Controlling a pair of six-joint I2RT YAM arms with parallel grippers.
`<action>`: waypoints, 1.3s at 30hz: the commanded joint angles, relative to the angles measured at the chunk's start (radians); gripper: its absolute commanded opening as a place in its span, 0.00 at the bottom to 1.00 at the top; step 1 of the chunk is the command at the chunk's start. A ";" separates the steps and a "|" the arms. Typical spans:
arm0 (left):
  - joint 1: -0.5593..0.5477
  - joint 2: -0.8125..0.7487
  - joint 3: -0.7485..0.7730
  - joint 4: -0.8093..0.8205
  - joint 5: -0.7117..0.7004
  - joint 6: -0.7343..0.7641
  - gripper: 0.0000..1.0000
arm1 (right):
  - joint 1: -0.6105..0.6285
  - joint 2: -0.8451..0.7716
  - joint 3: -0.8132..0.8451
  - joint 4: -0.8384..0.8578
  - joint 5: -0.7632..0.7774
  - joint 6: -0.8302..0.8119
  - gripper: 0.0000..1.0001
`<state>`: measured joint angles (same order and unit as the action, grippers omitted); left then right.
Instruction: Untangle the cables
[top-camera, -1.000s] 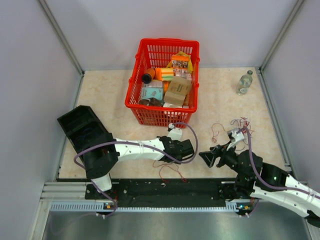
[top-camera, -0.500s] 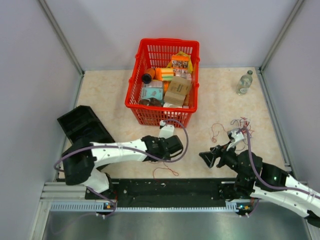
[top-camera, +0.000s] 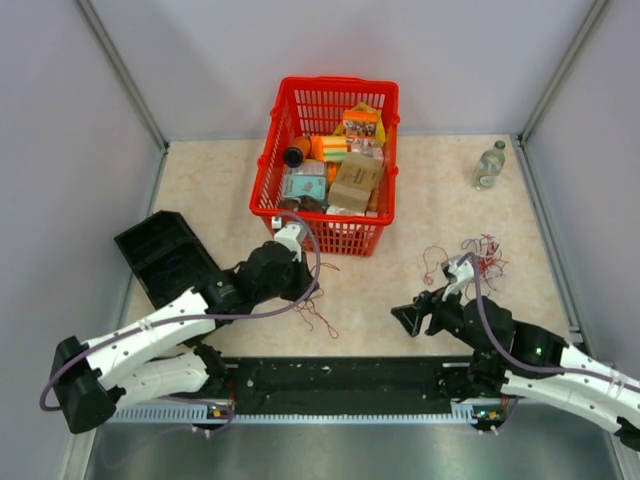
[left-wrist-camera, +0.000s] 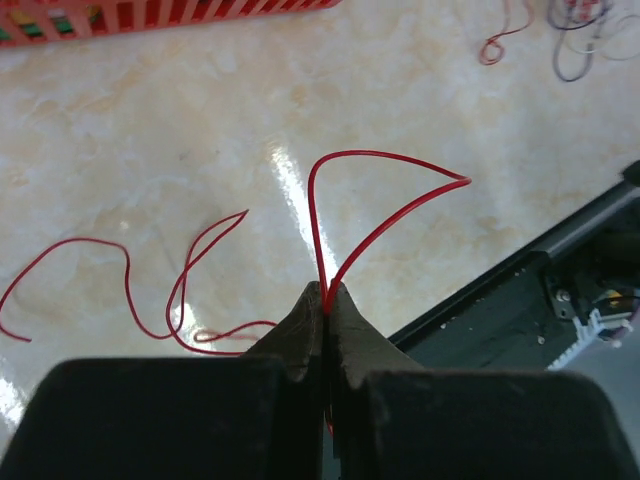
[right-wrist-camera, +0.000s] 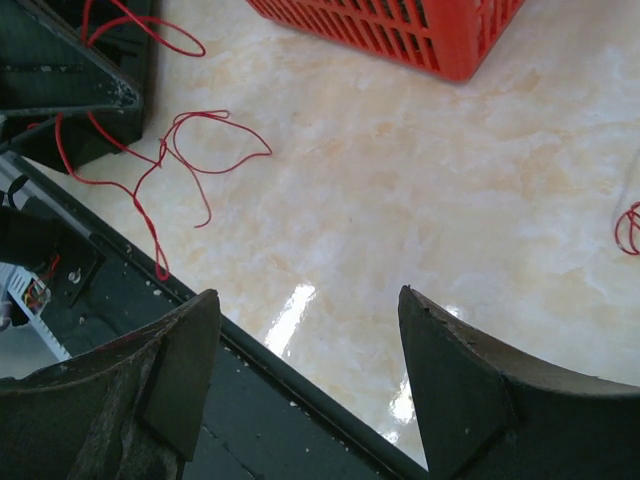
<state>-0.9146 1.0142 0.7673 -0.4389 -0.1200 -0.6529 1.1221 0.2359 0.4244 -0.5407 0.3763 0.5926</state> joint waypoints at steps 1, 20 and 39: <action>0.052 -0.071 -0.028 0.140 0.204 0.067 0.00 | -0.008 0.095 -0.010 0.136 -0.091 -0.033 0.71; 0.189 -0.212 0.185 -0.096 0.130 0.127 0.00 | -0.007 0.273 -0.006 0.317 -0.201 -0.080 0.72; 0.971 0.170 1.096 -0.521 0.003 0.302 0.00 | -0.008 0.356 0.237 0.229 -0.050 -0.209 0.72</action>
<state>-0.0696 1.1004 1.7084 -0.9241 -0.1848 -0.3779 1.1225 0.5510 0.5716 -0.3176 0.2600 0.4473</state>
